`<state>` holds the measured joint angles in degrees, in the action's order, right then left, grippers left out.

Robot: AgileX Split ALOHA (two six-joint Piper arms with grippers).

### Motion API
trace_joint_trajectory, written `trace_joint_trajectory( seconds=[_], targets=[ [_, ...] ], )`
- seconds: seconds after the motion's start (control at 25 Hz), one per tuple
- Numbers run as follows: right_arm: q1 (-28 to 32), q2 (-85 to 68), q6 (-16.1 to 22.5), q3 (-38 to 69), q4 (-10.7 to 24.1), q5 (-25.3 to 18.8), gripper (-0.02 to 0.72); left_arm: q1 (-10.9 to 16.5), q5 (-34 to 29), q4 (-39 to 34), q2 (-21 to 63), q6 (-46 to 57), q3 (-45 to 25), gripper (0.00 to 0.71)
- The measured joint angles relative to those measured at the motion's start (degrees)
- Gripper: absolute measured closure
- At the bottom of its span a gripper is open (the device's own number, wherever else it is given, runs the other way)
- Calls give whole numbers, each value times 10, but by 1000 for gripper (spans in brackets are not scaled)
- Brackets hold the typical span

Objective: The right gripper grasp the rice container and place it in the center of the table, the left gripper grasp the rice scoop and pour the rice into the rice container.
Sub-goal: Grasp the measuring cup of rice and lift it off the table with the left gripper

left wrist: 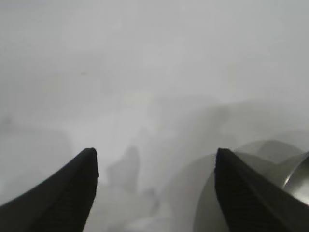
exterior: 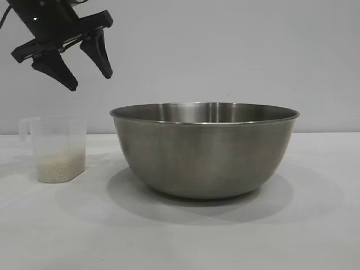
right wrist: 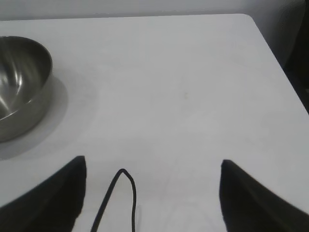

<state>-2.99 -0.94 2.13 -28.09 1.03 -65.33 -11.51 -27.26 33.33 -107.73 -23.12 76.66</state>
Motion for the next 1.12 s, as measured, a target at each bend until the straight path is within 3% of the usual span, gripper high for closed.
trace_joint_trajectory(
  seconds=[0.16,0.4,0.64,0.84,1.12],
  targets=[
    [0,0,0,0,0,0,172,0,-53,-82,45,18,0,260],
    [0,0,0,0,0,0,172,0,-174,-232,120,131,0,260],
    [0,0,0,0,0,0,172,0,-269,-280,193,165,-1,260],
    [0,0,0,0,0,0,172,0,-235,-284,282,169,-73,260],
    [0,0,0,0,0,0,172,0,-82,-266,412,169,-245,260]
  ],
)
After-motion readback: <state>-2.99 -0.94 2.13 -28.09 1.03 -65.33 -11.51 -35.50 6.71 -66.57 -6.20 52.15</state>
